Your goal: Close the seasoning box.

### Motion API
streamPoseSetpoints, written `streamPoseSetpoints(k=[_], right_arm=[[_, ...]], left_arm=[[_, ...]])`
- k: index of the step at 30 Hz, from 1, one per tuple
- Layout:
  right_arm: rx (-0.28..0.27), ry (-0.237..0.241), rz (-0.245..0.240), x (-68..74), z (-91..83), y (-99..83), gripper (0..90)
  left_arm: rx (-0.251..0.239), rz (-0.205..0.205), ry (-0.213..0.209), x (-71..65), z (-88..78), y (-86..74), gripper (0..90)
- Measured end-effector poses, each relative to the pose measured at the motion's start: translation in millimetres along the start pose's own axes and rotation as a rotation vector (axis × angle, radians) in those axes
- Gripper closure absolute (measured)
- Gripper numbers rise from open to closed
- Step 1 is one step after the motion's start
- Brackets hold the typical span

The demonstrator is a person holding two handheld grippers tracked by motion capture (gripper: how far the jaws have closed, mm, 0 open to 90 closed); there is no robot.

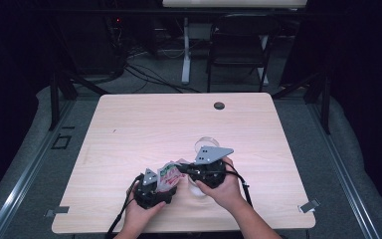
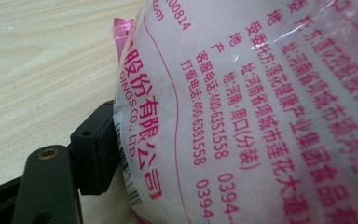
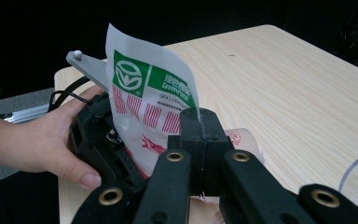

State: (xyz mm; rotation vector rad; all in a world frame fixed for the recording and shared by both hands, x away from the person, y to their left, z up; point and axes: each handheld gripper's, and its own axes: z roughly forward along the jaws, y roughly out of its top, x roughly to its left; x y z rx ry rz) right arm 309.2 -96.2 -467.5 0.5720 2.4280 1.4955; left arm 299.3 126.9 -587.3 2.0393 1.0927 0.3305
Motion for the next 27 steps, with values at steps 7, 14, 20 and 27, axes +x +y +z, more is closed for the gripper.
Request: streamPoseSetpoints(k=[7,14,20,27], right_arm=[[-0.001,-0.002,0.001,-0.2,0.0,-0.2,90.0],[0.002,-0.005,0.001,0.4,0.2,0.0,90.0],[0.0,-0.007,-0.002,1.0,0.7,0.3,90.0],[0.002,-0.006,-0.004,1.1,0.2,0.5,90.0]], left_arm=[[0.019,0.022,0.026,-2.2,1.4,0.7,28.8],[0.025,0.049,0.065,-5.7,2.0,0.4,32.0],[0.027,0.065,0.098,-8.6,1.9,0.0,37.7],[0.02,0.065,0.09,-7.9,1.7,-0.2,44.3]])
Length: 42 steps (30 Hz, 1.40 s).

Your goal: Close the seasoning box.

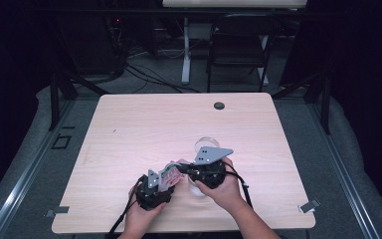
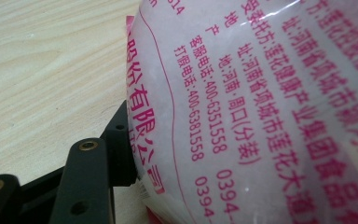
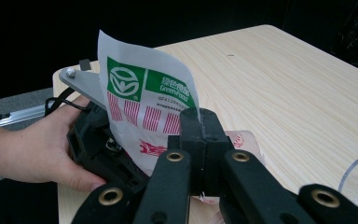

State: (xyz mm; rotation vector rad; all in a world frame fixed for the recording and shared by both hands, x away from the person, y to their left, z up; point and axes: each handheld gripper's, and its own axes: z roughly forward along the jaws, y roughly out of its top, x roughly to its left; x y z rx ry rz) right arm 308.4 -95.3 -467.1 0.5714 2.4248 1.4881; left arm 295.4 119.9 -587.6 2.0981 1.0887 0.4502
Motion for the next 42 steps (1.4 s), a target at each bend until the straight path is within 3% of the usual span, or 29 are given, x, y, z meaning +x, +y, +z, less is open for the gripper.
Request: streamPoseSetpoints(k=[16,33,42], right_arm=[[0.001,-0.003,-0.001,0.3,-0.3,0.0,90.0],[-0.034,-0.019,0.011,-1.6,-7.5,1.1,90.0],[-0.066,-0.036,0.021,-2.3,-15.3,3.3,90.0]], left_arm=[[-0.007,0.003,0.02,-0.3,-0.9,-0.1,52.5],[-0.036,0.017,-0.015,3.8,-7.1,2.5,60.0],[-0.057,0.051,0.025,4.2,-15.9,7.5,60.9]])
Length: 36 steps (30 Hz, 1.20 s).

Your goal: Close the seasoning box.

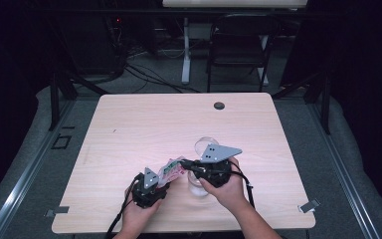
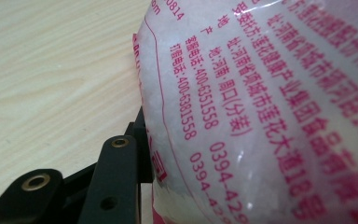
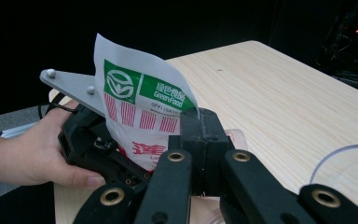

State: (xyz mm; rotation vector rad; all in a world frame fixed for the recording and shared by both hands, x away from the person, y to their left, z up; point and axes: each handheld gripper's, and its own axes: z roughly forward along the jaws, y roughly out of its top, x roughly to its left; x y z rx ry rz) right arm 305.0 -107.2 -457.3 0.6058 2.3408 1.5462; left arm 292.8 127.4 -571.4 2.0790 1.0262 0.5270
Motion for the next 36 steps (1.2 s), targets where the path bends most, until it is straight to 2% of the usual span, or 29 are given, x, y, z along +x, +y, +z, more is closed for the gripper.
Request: streamPoseSetpoints(k=[7,12,17,19,21,29,36], right_arm=[[-0.03,-0.006,0.01,-2.6,-7.3,2.7,90.0],[-0.039,-0.003,0.014,-3.5,-11.2,3.8,90.0],[-0.042,0.004,0.028,-5.8,-15.5,3.0,90.0],[-0.045,0.008,0.029,-6.8,-17.7,2.5,90.0],[-0.049,0.009,0.026,-6.8,-20.1,1.9,90.0],[-0.058,-0.006,0.077,-9.1,-25.9,-3.3,90.0],[-0.05,-0.043,0.091,-10.5,-30.2,-5.7,90.0]], left_arm=[[-0.03,0.076,0.091,2.1,-8.7,7.4,61.3],[-0.037,0.16,0.177,2.3,-14.8,12.8,61.5],[-0.043,0.204,0.21,0.1,-16.6,17.7,61.8],[-0.045,0.23,0.22,-0.5,-17.5,19.9,61.8],[-0.047,0.267,0.248,-2.3,-18.8,22.1,61.8],[-0.055,0.374,0.311,-6.6,-22.1,28.5,62.0],[-0.067,0.409,0.337,-10.2,-23.1,31.7,62.2]])
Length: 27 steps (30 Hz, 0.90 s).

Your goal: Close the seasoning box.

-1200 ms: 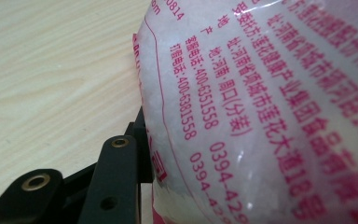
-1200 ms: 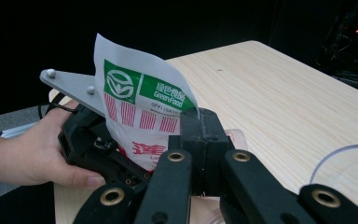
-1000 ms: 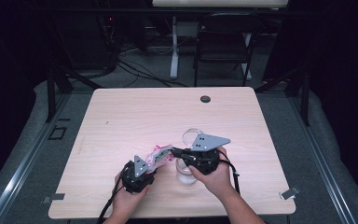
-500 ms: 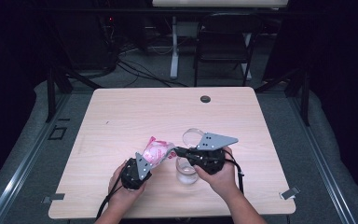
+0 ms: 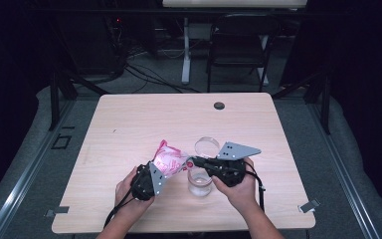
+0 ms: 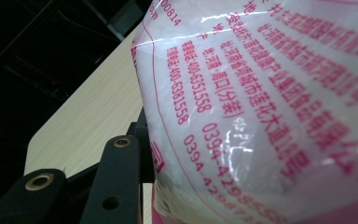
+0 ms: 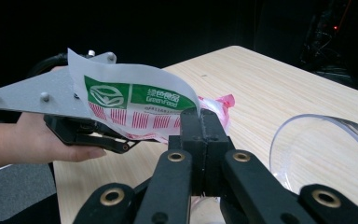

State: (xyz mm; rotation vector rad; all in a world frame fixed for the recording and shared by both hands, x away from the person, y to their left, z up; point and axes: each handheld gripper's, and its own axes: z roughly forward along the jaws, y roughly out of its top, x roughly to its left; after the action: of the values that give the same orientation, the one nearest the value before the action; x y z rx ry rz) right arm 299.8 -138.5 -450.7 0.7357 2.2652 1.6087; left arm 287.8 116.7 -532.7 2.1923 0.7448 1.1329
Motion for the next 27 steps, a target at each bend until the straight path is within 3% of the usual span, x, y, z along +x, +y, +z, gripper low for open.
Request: streamPoseSetpoints(k=[7,11,18,27], right_arm=[[0.02,-0.026,-0.012,0.2,-2.2,4.5,90.0],[0.015,-0.029,0.007,-2.8,-5.0,6.3,90.0],[0.006,-0.036,0.023,-0.5,-9.5,-2.4,90.0],[0.01,-0.044,0.033,-3.5,-13.1,-7.8,90.0]], left_arm=[[-0.007,0.058,0.028,3.0,-1.8,6.7,62.3],[-0.013,0.126,0.076,6.9,-4.5,13.8,62.4],[-0.023,0.212,0.115,7.8,-6.6,17.9,62.4],[-0.026,0.252,0.113,2.8,-4.8,23.0,62.6]])
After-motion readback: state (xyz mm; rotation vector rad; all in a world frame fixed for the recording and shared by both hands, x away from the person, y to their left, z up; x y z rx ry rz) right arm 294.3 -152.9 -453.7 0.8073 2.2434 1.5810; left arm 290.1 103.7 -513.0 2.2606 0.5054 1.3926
